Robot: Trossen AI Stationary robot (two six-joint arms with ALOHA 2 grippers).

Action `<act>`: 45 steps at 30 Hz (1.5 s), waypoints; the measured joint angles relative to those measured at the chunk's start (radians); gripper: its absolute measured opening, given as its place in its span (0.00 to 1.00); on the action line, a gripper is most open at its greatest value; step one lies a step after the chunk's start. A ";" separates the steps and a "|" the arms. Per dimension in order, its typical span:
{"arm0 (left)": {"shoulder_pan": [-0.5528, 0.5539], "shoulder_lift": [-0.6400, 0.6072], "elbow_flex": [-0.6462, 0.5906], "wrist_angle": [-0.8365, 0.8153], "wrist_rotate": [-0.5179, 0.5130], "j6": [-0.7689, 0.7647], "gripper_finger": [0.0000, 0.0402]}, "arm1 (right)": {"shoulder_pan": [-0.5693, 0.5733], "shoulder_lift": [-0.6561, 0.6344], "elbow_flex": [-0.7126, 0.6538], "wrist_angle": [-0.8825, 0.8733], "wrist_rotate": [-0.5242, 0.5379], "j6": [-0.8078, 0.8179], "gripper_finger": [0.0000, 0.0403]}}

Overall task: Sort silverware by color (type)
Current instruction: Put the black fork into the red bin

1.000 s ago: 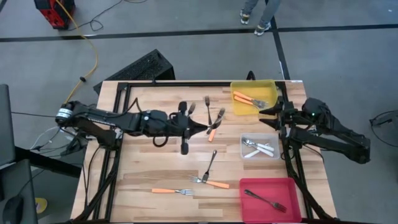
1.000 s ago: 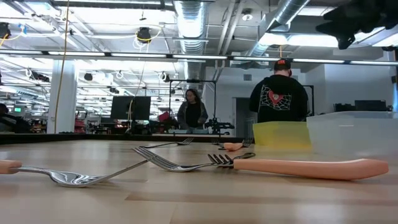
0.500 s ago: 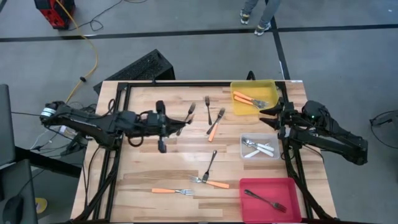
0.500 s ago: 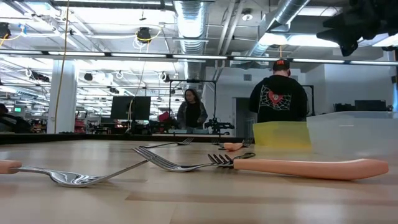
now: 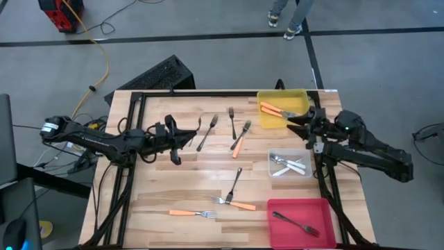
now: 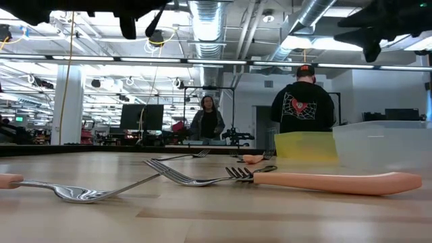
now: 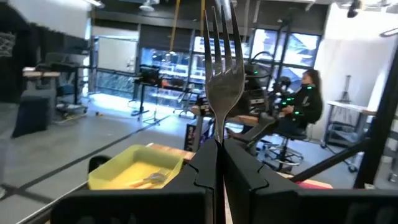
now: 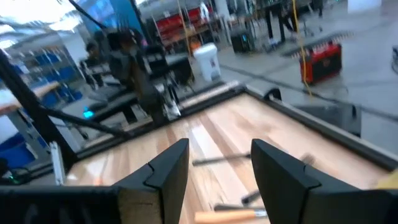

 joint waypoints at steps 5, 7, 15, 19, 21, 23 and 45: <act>0.025 0.018 0.001 -0.001 -0.010 -0.004 0.00 | 0.002 0.132 0.000 0.010 0.025 -0.004 0.49; 0.035 0.034 0.001 0.002 -0.011 -0.007 0.00 | 0.004 0.194 0.000 0.037 0.024 -0.015 0.49; 0.053 0.124 0.001 0.082 -0.018 -0.034 0.00 | 0.048 0.377 0.000 0.263 0.024 -0.090 0.49; 0.054 0.172 0.001 0.194 0.092 -0.037 0.00 | 0.101 0.453 0.000 0.417 0.023 -0.153 0.49; 0.054 0.199 0.001 0.255 0.185 -0.047 0.00 | 0.134 0.499 0.000 0.488 0.022 -0.187 0.49; 0.054 0.226 0.001 0.294 0.263 -0.071 0.00 | 0.173 0.546 0.000 0.552 0.022 -0.230 0.49; 0.166 0.558 0.062 0.618 0.704 -0.331 0.00 | 0.389 1.054 0.029 1.225 0.080 -0.333 0.69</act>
